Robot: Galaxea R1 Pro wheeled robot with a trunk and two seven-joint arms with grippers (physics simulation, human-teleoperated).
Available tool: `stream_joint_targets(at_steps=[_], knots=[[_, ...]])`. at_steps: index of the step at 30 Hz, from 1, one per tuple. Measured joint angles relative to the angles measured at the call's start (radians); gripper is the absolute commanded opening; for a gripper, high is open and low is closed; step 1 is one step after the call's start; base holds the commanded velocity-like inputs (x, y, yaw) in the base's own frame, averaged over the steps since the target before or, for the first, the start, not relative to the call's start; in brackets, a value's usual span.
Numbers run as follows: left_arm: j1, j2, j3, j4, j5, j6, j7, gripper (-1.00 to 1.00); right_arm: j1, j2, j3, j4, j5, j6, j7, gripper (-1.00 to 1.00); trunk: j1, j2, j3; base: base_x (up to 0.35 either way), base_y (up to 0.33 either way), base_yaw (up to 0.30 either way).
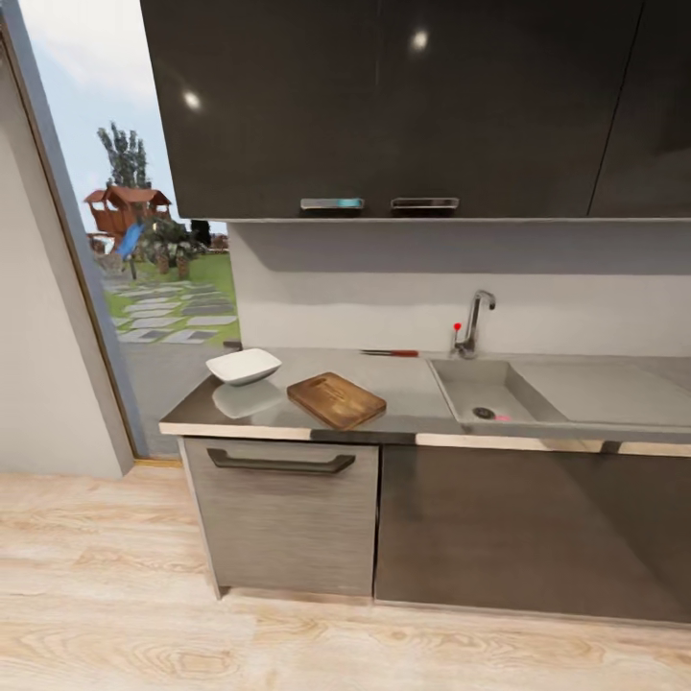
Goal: In the kitchen, take the Vidalia onion out of the sink, dice it on the chopping board with the paring knife, put the diced onion into the bowl on the countertop, then place both the paring knife and the chopping board into the sink.
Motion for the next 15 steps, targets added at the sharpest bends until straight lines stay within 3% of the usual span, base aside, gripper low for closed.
stream_joint_targets(at_steps=[15], knots=[[0.0,-0.001,-0.001,0.002,0.001,0.0,0.0,1.0,0.0,-0.008,0.0,0.02,0.001,0.0,0.0,1.0,0.0,0.0,0.0,0.005,0.0,0.003]])
